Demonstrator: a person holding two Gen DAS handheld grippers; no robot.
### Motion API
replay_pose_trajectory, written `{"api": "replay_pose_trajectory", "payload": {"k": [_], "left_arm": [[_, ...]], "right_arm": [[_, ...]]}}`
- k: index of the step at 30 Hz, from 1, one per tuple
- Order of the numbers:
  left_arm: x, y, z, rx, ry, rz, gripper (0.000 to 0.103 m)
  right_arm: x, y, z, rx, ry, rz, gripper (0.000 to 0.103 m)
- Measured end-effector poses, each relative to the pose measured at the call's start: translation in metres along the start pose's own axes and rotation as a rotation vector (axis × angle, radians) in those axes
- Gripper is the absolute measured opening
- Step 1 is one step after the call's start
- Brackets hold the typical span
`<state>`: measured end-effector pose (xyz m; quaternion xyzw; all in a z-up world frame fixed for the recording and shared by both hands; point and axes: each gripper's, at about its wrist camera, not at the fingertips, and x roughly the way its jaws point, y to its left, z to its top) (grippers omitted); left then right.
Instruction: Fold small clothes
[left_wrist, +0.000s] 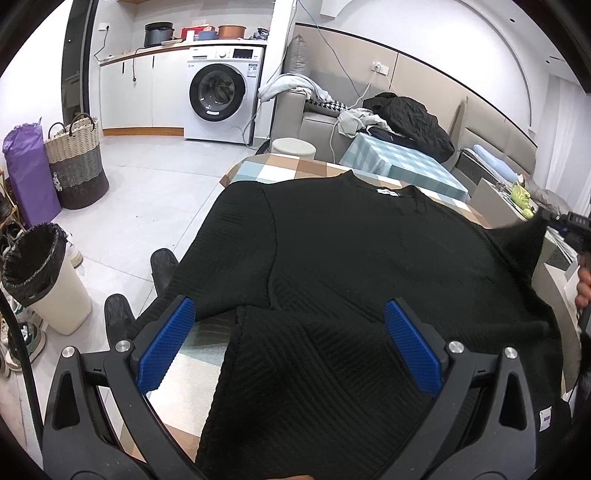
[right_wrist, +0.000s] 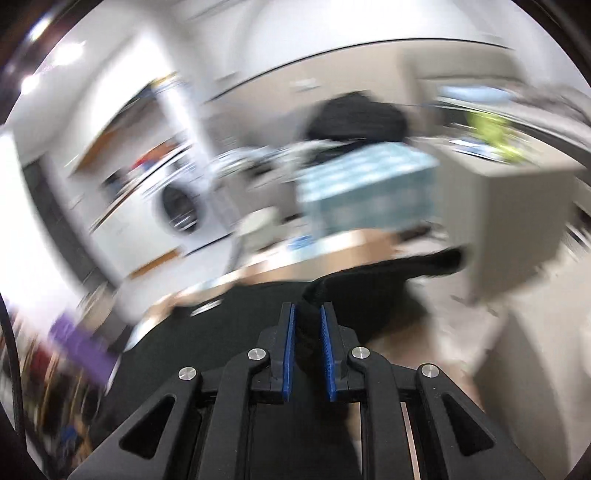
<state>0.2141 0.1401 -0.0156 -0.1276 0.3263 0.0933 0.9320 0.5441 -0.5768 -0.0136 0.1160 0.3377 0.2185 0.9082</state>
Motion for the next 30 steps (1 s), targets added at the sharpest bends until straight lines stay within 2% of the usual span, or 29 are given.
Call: {"api": "replay_pose_trajectory", "payload": {"k": [1, 3, 4, 6, 7, 10, 12, 14, 19, 20, 22, 24, 26, 30], "left_arm": [[0.000, 0.001, -0.001, -0.006, 0.000, -0.003, 0.102], [0.002, 0.002, -0.003, -0.013, 0.005, -0.008, 0.102], [0.003, 0.003, -0.004, -0.014, 0.007, -0.009, 0.102], [0.004, 0.002, -0.006, -0.013, 0.011, -0.015, 0.102], [0.004, 0.002, -0.007, -0.011, 0.014, -0.019, 0.102], [0.004, 0.003, -0.007, -0.004, 0.011, -0.022, 0.102], [0.004, 0.005, -0.006, -0.006, 0.012, -0.020, 0.102], [0.006, 0.006, -0.006, -0.012, 0.015, -0.021, 0.102], [0.012, 0.009, -0.006, -0.021, 0.031, 0.001, 0.102], [0.013, 0.010, -0.006, -0.032, 0.037, 0.007, 0.102], [0.014, 0.013, -0.006, -0.055, 0.042, 0.008, 0.102], [0.014, 0.016, -0.007, -0.068, 0.043, 0.016, 0.102], [0.013, 0.018, -0.009, -0.069, 0.042, 0.028, 0.102], [0.013, 0.022, -0.010, -0.070, 0.049, 0.043, 0.102]], "right_arm": [[0.008, 0.018, -0.008, -0.036, 0.046, 0.064, 0.014], [0.021, 0.046, -0.030, -0.112, 0.142, 0.133, 0.014], [0.027, 0.054, -0.039, -0.134, 0.187, 0.137, 0.014], [0.042, 0.068, -0.062, -0.186, 0.304, 0.123, 0.022], [0.044, 0.072, -0.070, -0.211, 0.322, 0.113, 0.022], [0.037, 0.063, -0.080, -0.217, 0.338, 0.020, 0.025], [0.023, 0.046, -0.081, -0.193, 0.318, -0.099, 0.040], [0.008, 0.029, -0.090, -0.189, 0.315, -0.237, 0.046], [0.013, -0.006, -0.109, -0.146, 0.398, -0.332, 0.048], [0.014, -0.014, -0.109, -0.136, 0.404, -0.322, 0.048], [0.019, -0.022, -0.114, -0.116, 0.419, -0.331, 0.034], [0.018, -0.022, -0.114, -0.141, 0.401, -0.361, 0.009], [0.010, -0.032, -0.114, -0.113, 0.390, -0.347, 0.007], [-0.001, -0.058, -0.111, -0.061, 0.373, -0.396, 0.007]]}}
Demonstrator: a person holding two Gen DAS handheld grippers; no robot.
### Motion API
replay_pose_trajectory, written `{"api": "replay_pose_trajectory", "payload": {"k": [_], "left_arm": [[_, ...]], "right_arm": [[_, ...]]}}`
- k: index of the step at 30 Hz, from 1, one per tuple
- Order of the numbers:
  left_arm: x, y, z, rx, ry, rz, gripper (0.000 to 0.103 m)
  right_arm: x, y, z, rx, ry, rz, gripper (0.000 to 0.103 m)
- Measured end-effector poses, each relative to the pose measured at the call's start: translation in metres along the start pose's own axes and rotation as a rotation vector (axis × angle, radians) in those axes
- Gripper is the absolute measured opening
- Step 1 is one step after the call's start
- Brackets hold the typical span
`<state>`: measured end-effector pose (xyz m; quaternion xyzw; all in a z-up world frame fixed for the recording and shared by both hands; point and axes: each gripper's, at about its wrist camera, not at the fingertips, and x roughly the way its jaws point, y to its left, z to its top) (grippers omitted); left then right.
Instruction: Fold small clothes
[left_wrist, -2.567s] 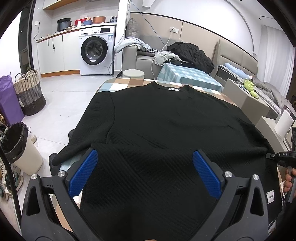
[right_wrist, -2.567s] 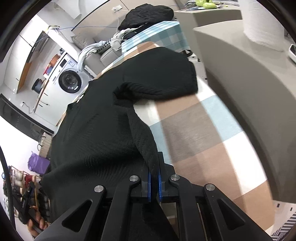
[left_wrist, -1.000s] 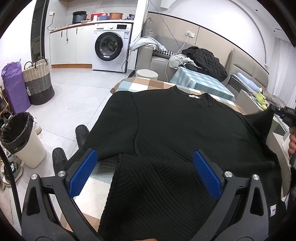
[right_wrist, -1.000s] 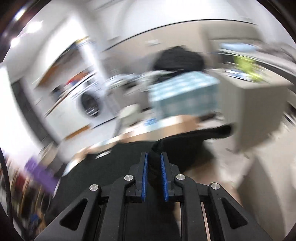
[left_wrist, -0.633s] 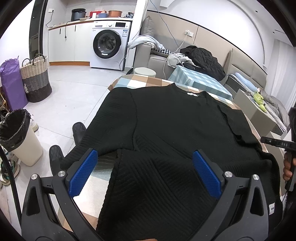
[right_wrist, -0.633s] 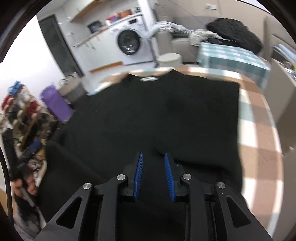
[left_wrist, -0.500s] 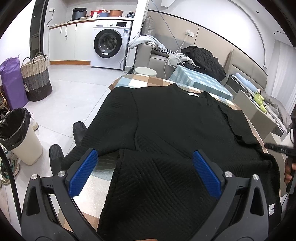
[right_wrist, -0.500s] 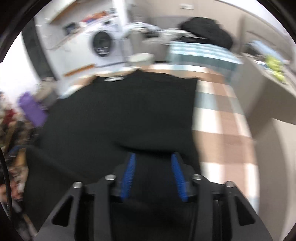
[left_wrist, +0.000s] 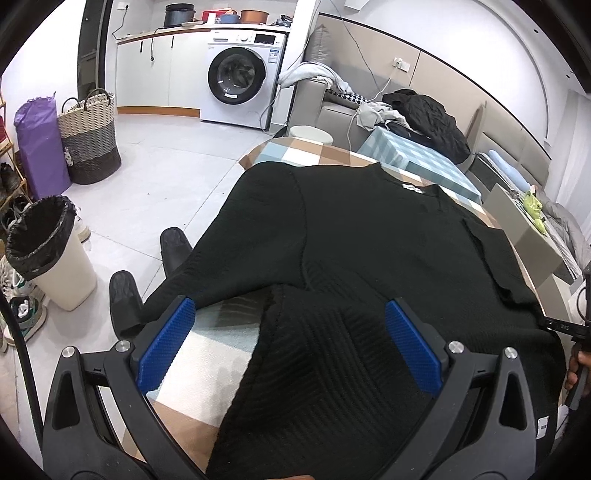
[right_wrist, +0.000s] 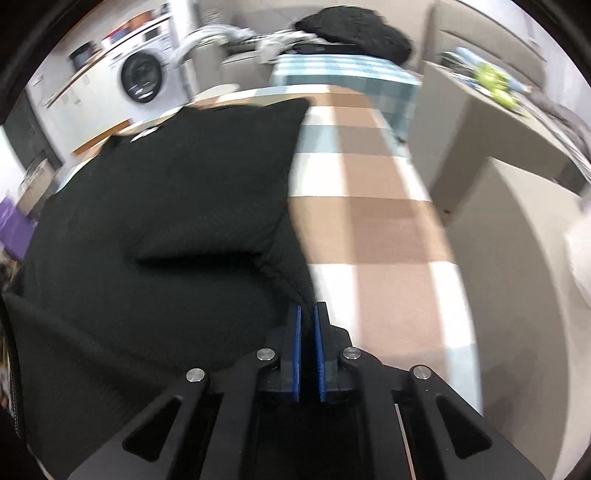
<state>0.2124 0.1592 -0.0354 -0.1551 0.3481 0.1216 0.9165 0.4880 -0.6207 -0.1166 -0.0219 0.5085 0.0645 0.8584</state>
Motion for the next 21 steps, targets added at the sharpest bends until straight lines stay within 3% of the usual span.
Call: {"api": "replay_pose_trajectory", "payload": {"k": [2, 5, 11, 13, 14, 17, 21], "left_arm": [[0.001, 0.001, -0.001, 0.003, 0.005, 0.008, 0.102], [0.002, -0.001, -0.001, 0.004, 0.012, 0.009, 0.102], [0.001, -0.011, 0.000, 0.024, 0.003, -0.005, 0.102], [0.000, -0.015, 0.000, 0.034, 0.006, -0.013, 0.102], [-0.001, -0.017, 0.000, 0.037, 0.005, -0.015, 0.102], [-0.005, -0.021, -0.001, 0.044, 0.003, -0.019, 0.102], [-0.009, -0.020, -0.004, 0.036, 0.005, -0.020, 0.102]], "right_arm": [[0.000, -0.002, -0.004, 0.010, 0.026, -0.003, 0.011], [-0.008, -0.002, -0.010, 0.027, 0.025, -0.009, 0.031], [-0.038, 0.024, -0.007, 0.067, -0.068, 0.147, 0.033], [-0.036, 0.048, -0.004, -0.027, -0.087, 0.120, 0.035], [-0.032, 0.057, -0.003, -0.052, -0.080, 0.122, 0.042], [-0.009, 0.059, 0.006, 0.102, 0.007, 0.325, 0.044], [0.014, 0.062, 0.011, 0.228, 0.039, 0.389, 0.043]]}}
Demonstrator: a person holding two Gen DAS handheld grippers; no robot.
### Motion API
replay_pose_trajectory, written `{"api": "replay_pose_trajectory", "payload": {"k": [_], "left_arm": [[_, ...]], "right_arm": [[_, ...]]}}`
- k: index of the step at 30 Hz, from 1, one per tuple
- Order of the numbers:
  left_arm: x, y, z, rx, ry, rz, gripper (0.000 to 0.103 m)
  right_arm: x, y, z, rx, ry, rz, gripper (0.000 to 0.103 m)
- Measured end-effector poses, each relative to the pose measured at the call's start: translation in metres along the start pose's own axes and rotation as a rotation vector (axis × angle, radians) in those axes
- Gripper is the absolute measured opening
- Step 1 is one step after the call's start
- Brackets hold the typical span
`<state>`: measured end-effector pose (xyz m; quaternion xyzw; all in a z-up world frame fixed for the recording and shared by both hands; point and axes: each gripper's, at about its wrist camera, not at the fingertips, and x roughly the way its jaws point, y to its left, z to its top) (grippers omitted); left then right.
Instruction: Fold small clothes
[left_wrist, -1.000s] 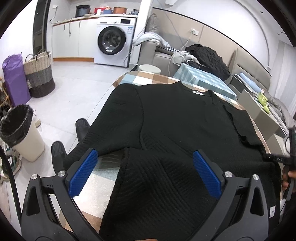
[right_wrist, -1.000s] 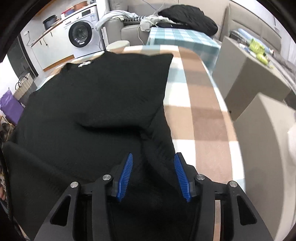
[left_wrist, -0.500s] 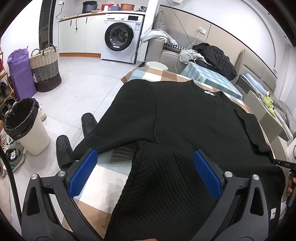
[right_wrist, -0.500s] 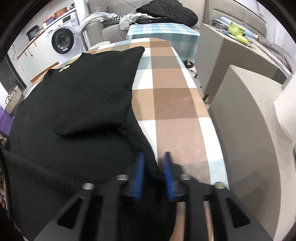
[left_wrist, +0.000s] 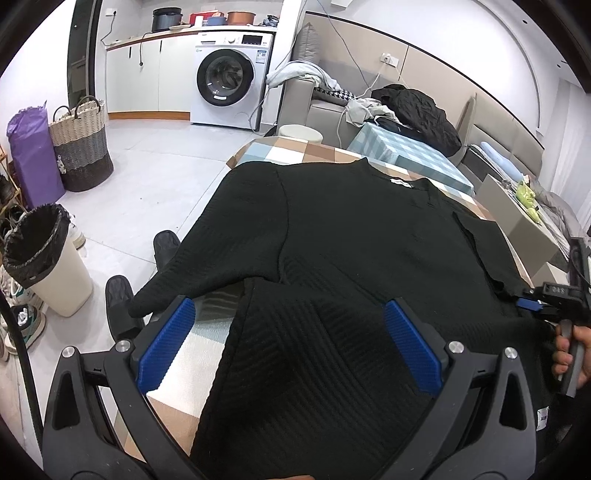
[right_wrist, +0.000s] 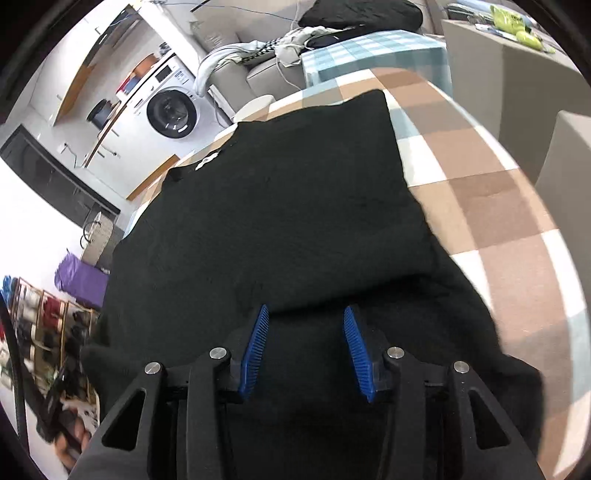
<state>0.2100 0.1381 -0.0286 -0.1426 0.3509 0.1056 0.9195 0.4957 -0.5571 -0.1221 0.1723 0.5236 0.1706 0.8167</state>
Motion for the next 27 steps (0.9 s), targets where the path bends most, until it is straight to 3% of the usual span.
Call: {"api": "replay_pose_trajectory", "payload": {"k": [2, 3, 5, 8, 12, 17, 19, 20, 21, 25, 27], "left_arm": [[0.000, 0.002, 0.000, -0.004, 0.005, 0.006, 0.102], [0.000, 0.003, -0.001, -0.006, 0.007, 0.009, 0.102], [-0.002, 0.004, -0.001, -0.006, 0.003, 0.007, 0.102], [-0.003, 0.007, -0.001, -0.006, -0.005, 0.018, 0.102], [0.001, 0.014, 0.000, -0.027, -0.003, 0.020, 0.102], [0.011, 0.028, 0.001, -0.127, 0.029, 0.019, 0.102], [0.011, 0.038, 0.000, -0.169, 0.031, 0.016, 0.098], [0.012, 0.046, -0.001, -0.196, 0.036, 0.021, 0.098], [0.014, 0.054, -0.001, -0.232, 0.045, 0.024, 0.096], [0.019, 0.087, -0.004, -0.361, 0.081, -0.011, 0.073], [0.021, 0.098, -0.006, -0.403, 0.100, -0.043, 0.068]], "right_arm": [[0.004, -0.009, 0.005, 0.092, -0.040, 0.094, 0.039], [0.003, -0.010, 0.006, 0.132, -0.072, 0.125, 0.025], [0.001, -0.011, 0.008, 0.161, -0.108, 0.123, 0.007], [-0.010, -0.005, 0.006, 0.140, -0.124, 0.126, 0.005], [-0.025, 0.006, -0.005, 0.069, -0.075, 0.107, 0.006], [-0.008, -0.006, -0.004, 0.097, -0.006, 0.082, 0.010], [-0.016, -0.005, -0.006, 0.085, -0.021, 0.094, 0.020], [-0.020, -0.006, -0.007, 0.082, -0.034, 0.102, 0.029], [-0.025, -0.006, -0.009, 0.076, -0.047, 0.114, 0.037], [-0.043, -0.005, -0.020, 0.053, -0.075, 0.157, 0.041], [-0.049, -0.003, -0.026, 0.051, -0.084, 0.167, 0.042]]}}
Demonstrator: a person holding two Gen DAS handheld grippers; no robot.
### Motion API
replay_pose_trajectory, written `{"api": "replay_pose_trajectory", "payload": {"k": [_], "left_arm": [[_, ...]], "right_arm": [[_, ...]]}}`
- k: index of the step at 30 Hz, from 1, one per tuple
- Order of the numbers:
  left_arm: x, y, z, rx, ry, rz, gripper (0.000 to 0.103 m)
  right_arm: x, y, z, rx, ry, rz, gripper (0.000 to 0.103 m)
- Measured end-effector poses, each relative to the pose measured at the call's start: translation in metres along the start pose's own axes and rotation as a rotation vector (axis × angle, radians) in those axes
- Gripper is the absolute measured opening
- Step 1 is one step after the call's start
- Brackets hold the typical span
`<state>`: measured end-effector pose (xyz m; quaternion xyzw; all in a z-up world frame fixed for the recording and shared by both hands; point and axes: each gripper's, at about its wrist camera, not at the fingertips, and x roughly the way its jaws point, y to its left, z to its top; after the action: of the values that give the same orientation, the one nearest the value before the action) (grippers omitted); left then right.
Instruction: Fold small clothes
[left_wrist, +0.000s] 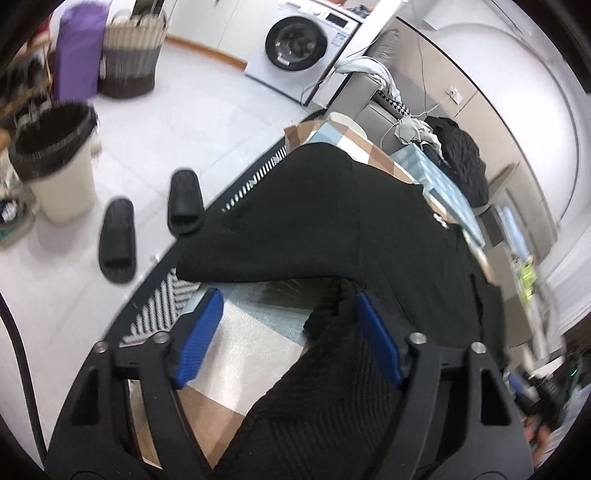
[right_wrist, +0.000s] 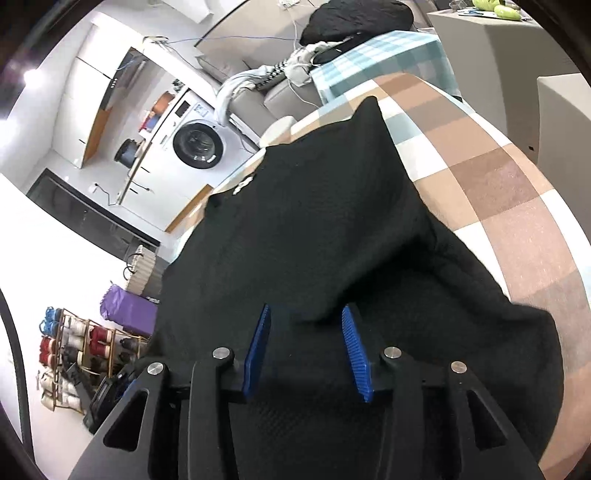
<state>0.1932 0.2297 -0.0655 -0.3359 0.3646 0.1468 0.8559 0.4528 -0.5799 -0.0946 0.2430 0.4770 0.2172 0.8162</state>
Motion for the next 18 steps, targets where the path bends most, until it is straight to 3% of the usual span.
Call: {"api": "replay_pose_trajectory", "payload": {"k": [8, 18], "left_arm": [[0.022, 0.034, 0.011, -0.182, 0.051, -0.063, 0.069], [0.051, 0.038, 0.037, -0.253, 0.020, -0.052, 0.069]], "right_arm": [[0.007, 0.003, -0.016, 0.029, 0.023, 0.032, 0.044], [0.004, 0.004, -0.024, 0.037, 0.019, 0.044, 0.044]]}}
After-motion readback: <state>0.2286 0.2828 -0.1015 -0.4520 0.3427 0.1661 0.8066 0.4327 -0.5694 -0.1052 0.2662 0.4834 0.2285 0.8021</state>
